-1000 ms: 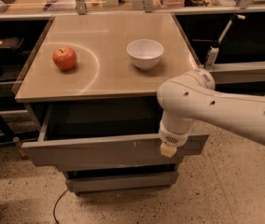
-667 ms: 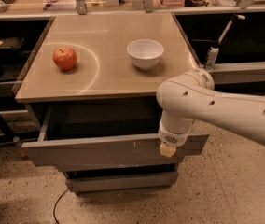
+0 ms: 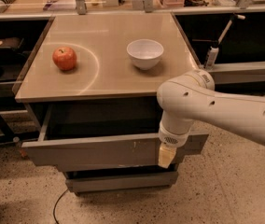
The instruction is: Close top drawer
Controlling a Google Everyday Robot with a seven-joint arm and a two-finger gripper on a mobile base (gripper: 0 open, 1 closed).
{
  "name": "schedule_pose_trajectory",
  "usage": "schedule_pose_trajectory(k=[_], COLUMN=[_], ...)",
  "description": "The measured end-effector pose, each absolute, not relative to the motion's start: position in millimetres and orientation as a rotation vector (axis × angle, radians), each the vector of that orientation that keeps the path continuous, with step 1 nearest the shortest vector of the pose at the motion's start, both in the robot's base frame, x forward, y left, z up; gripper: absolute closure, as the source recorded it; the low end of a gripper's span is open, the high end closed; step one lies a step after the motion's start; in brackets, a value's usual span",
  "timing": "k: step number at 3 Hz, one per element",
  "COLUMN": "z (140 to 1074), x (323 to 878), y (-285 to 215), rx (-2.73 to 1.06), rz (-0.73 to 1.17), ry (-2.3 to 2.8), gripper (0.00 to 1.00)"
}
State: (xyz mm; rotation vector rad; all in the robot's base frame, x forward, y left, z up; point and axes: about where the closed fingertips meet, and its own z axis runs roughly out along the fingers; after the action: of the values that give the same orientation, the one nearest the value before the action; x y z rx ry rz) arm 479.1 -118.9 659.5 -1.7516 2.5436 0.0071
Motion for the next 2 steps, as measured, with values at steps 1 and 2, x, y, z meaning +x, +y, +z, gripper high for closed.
schedule_pose_trajectory(k=[1,2], z=[659.5,659.5], x=[479.1,479.1], y=[-118.9,-118.9], rx=[-1.752,-1.752], rz=[0.007,0.007], ry=[2.544,2.544], gripper=[0.0,0.0])
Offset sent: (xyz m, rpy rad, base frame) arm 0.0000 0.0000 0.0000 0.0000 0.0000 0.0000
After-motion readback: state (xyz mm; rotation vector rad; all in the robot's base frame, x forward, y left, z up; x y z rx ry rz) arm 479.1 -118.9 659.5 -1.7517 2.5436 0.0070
